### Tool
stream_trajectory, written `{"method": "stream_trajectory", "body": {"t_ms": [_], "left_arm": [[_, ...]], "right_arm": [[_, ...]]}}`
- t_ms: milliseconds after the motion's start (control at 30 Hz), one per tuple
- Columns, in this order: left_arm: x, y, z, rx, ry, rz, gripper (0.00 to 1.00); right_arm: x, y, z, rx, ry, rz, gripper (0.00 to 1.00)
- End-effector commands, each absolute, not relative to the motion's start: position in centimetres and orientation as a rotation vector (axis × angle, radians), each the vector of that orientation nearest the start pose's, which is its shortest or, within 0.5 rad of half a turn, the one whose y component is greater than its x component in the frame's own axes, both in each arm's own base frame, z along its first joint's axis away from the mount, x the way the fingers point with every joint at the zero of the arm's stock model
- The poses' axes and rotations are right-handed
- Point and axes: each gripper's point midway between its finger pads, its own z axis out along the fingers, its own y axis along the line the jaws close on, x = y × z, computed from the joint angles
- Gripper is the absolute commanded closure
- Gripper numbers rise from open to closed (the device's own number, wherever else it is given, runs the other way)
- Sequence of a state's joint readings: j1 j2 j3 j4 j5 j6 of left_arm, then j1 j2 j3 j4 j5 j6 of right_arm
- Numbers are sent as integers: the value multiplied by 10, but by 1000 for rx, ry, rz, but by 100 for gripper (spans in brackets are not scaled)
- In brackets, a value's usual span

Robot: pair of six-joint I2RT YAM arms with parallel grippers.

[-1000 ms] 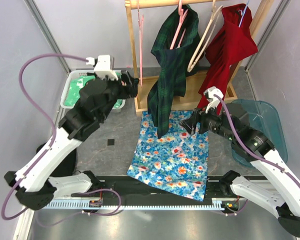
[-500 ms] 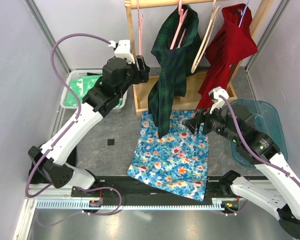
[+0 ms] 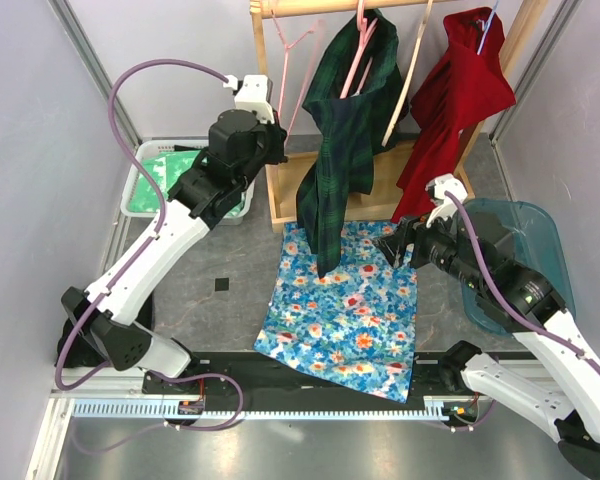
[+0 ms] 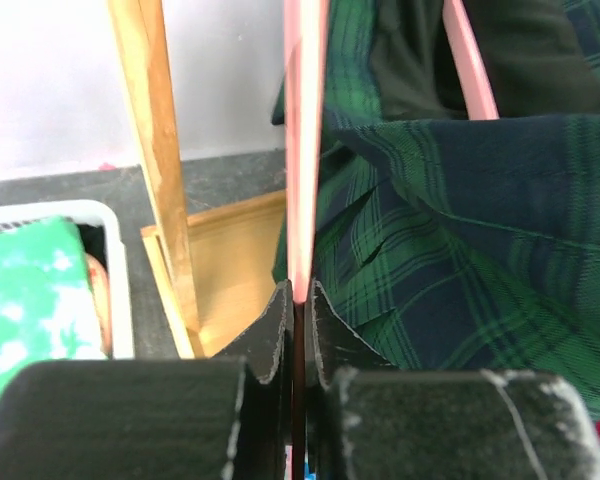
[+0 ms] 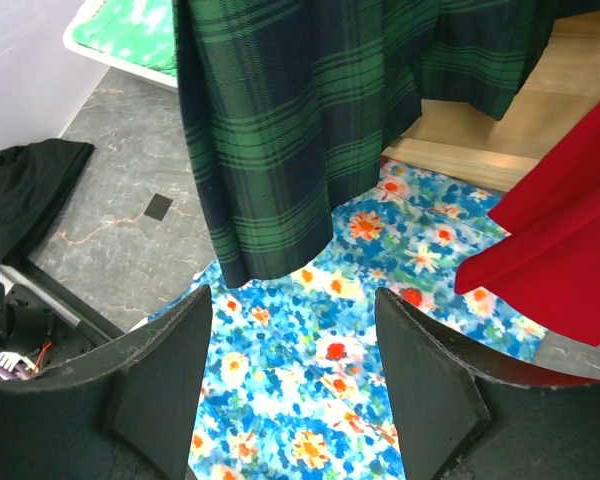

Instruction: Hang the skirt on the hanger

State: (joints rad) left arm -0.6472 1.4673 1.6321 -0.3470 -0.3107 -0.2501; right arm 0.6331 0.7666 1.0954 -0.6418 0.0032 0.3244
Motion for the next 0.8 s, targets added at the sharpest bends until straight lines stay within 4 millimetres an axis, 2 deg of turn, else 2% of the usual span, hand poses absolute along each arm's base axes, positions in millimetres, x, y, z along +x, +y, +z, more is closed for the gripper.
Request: {"method": "stream_trajectory", "body": {"t_ms": [0,100,200,267,300,367,400,433,467,500,533,567,600,633,667,700,733,767], "left_arm": [[380,-225,453,147,1618,-362,98],[370,-219,463,159,1600,-365,98],[359,-212,464,164,1598,-372,98],[352,-208,464,166,1597,-380,98],[349,-208,453,181,1621,-379,98],[333,-201,453,182,1621,-406,98],[329,-202,432,205,1669,-407,98],[314,-194,437,185,1656,-438,98],[307,-191,429,188,1672,-451,98],[299,-192,403,193,1729,-471,98],[292,-189,396,187,1741,-484,98],[275,-178,399,169,1718,-511,98],[270,-176,374,148,1768,-517,98],[263,-172,366,138,1778,-526,98],[249,-162,371,117,1748,-546,98],[246,-160,353,96,1783,-549,98],[240,-155,345,84,1802,-542,98],[235,-149,342,66,1800,-544,98]], "right_arm": [[211,160,339,-255,1857,615,28],[212,157,341,-240,1851,605,28],[213,153,346,-218,1837,596,28],[214,149,353,-193,1817,584,28],[214,148,357,-190,1806,585,28],[213,148,368,-186,1779,594,27],[214,148,372,-191,1770,594,25],[216,151,375,-199,1768,595,22],[216,154,383,-229,1748,600,20],[218,157,386,-255,1741,597,18],[225,164,383,-282,1758,589,13],[229,167,390,-298,1748,588,11],[232,172,391,-309,1754,591,10],[242,182,384,-331,1787,591,7],[245,188,388,-329,1786,611,6],[248,196,387,-339,1790,637,5],[255,205,389,-339,1776,655,3],[253,215,390,-349,1768,681,3]]}}
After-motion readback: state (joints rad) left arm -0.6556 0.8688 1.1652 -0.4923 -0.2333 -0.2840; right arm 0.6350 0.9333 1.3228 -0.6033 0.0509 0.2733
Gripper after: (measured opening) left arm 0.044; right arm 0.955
